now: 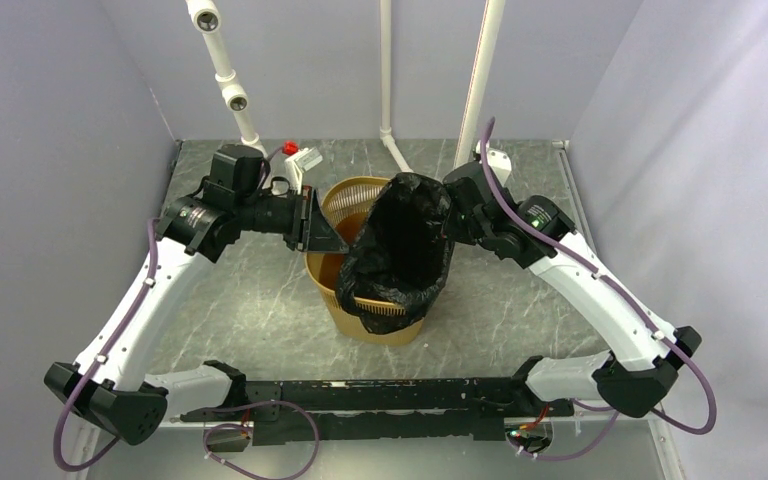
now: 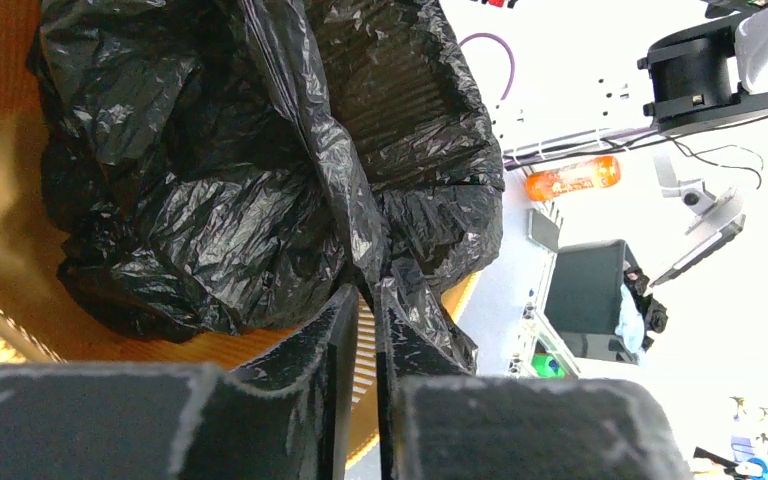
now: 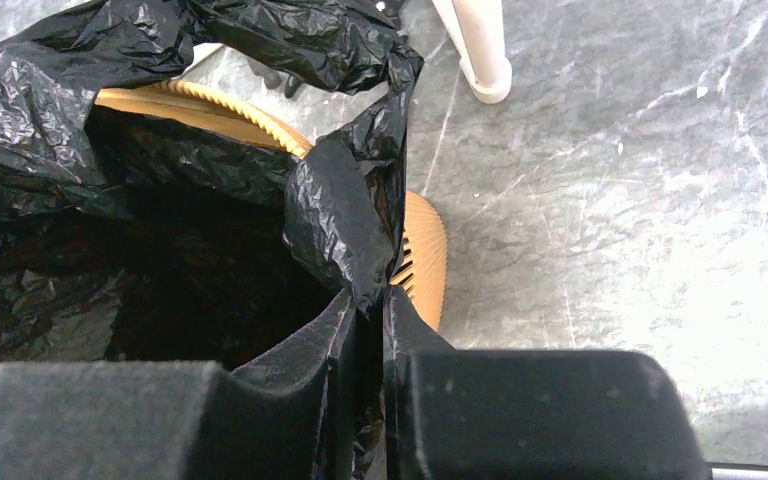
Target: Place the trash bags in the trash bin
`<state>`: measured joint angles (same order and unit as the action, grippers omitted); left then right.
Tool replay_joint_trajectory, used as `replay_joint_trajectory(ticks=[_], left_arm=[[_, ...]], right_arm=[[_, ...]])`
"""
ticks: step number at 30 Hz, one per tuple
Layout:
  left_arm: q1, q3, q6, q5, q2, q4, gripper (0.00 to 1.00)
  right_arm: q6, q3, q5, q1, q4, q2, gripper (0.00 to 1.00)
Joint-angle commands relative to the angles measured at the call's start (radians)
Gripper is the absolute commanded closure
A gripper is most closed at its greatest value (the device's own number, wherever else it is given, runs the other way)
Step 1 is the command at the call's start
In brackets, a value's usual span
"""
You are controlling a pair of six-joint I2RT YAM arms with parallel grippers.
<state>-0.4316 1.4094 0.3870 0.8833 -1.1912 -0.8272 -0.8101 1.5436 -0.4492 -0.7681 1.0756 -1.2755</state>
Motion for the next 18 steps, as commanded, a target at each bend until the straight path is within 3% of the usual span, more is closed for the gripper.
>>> replay_joint_trajectory(ticks=[1,7,8,10,12,14,18], left_arm=[[-0.002,0.007,0.006,0.014,-0.007,0.046,0.86],[-0.002,0.056,-0.073,-0.076,-0.02,-0.092,0.91],[-0.002,0.049,-0.06,-0.073,-0.017,-0.078,0.86],[-0.002,0.033,-0.02,-0.069,-0.01,-0.036,0.59],[-0.001,0.014,0.023,-0.039,0.004,0.025,0.41],[0.005,-0.024,0.074,-0.011,0.026,0.117,0.35],[0.082,-0.104,0.164,0.109,0.075,0.232,0.34]], right_arm=[[0.011,-0.012,0.02,0.024,-0.108,0.049,1.0],[0.013,-0.048,0.042,0.042,-0.13,0.069,1.0],[0.014,-0.053,0.045,0.044,-0.134,0.073,1.0],[0.015,-0.056,0.048,0.047,-0.137,0.075,1.0],[0.017,-0.056,0.051,0.048,-0.133,0.072,1.0],[0.02,-0.058,0.06,0.049,-0.135,0.073,1.0],[0.022,-0.066,0.069,0.053,-0.138,0.074,1.0]])
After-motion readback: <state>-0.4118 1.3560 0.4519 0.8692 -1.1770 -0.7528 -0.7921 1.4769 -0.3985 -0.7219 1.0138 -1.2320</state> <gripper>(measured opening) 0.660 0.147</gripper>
